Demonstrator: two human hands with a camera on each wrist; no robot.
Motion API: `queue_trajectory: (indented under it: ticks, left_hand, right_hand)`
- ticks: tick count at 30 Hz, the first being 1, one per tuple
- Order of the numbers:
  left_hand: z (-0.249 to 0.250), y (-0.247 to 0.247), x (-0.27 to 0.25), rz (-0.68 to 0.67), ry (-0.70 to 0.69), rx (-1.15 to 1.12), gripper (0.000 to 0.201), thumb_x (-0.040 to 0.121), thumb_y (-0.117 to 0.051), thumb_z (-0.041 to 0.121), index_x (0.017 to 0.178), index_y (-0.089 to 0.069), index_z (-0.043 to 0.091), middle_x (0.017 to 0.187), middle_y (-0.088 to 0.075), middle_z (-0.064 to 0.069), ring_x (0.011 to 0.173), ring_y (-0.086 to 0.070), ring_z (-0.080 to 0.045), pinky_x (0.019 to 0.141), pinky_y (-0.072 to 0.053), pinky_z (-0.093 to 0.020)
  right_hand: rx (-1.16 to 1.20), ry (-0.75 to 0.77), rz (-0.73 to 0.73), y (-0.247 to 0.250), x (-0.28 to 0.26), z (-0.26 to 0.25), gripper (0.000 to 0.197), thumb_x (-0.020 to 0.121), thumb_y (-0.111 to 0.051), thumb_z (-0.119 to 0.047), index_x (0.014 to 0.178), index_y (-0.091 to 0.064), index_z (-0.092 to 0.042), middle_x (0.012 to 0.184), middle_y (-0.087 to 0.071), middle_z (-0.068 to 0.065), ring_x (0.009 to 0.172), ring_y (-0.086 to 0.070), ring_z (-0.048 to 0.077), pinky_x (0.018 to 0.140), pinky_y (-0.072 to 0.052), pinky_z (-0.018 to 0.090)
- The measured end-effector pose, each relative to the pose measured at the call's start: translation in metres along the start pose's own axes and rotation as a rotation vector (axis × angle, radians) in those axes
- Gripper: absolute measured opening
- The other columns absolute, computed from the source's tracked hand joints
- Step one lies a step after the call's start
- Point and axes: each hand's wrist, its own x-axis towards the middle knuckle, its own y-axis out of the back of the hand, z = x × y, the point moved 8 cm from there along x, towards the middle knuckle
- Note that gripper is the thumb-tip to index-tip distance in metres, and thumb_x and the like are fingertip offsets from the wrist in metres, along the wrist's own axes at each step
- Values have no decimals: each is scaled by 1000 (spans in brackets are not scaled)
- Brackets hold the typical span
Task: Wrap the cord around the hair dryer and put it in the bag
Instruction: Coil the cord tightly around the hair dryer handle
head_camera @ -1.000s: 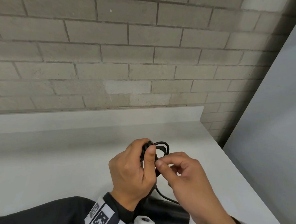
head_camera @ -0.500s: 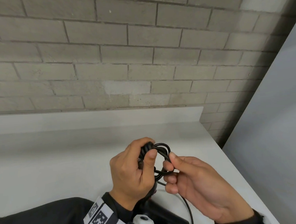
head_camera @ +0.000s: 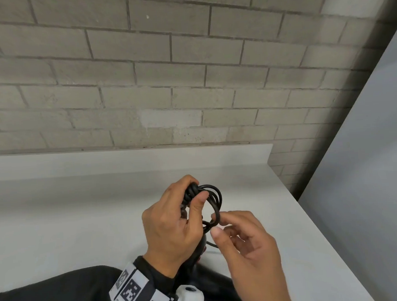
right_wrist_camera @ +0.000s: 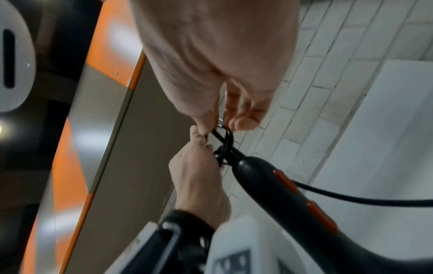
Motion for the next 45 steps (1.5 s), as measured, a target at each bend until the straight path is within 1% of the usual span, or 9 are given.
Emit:
queue_trajectory:
  ticks: [5,10,17,23,28,31,36,41,45]
  left_hand:
    - [7,-1,-2,1,-36,9,26,101,-44,44,103,-57,22,77,-64,6,54,-54,-12,49,-43,-25]
    - [11,-3,-3,23,-70,-8,23,101,-47,41,101,-58,21,73,-62,5,51,-53,-13,45,-42,-30]
    - [4,-1,-5,40,-56,-30,21,100,-48,40,101,-58,21,74,-64,5,54,-55,-13,47,-44,-30]
    - [8,-5,-1,26,-121,12,19,99,-51,38,99,-60,21,72,-64,6,54,-54,-10,46,-43,-27]
    - [-1,-7,-3,33,-58,3,20,98,-53,39,99,-61,20,73,-62,6,53,-53,-13,45,-43,-30]
    - [-4,-5,-4,36,-27,17,19,97,-53,38,99,-61,20,75,-63,7,55,-54,-12,47,-43,-30]
    - [1,-7,-7,13,-18,15,21,99,-51,42,100,-60,23,73,-62,8,53,-54,-11,45,-43,-30]
    - [1,-4,-9,17,-1,10,32,99,-50,42,96,-67,14,74,-63,7,56,-55,-10,47,-44,-29]
    - [-6,3,-8,34,56,44,39,98,-49,42,94,-70,9,77,-64,8,67,-55,-11,56,-43,-19]
  right_hand:
    - [-71,149,196,4,-14,-4,16,82,-69,-22,89,-75,-35,93,-68,-11,81,-66,9,69,-51,13]
    - [-60,187,184,1,-17,-8,13,87,-59,-39,91,-71,-36,96,-70,-9,90,-67,13,75,-52,15]
    - [117,-153,-135,-7,-4,-3,27,82,-55,-45,78,-68,-22,78,-71,2,73,-61,15,76,-52,25]
    - [966,-756,-158,-14,-8,11,24,77,-73,-25,70,-65,-4,41,-33,-4,33,-30,11,39,-38,27]
    - [876,-478,-125,-12,-14,32,54,40,-98,-41,70,-70,-6,57,-56,11,39,-41,13,42,-39,26]
    - [489,-191,-132,-6,-18,30,44,50,-93,-43,79,-73,-16,90,-72,11,60,-57,13,58,-48,24]
    - [108,112,-83,-7,-23,27,33,77,-75,-50,106,-72,-35,122,-67,-7,98,-65,11,77,-54,22]
    - [13,205,9,-3,-30,24,20,86,-65,-52,94,-75,-37,104,-75,-10,101,-68,14,86,-54,25]
    - [358,41,-45,4,-40,29,34,80,-67,-58,71,-70,-25,74,-71,7,84,-70,22,78,-55,25]
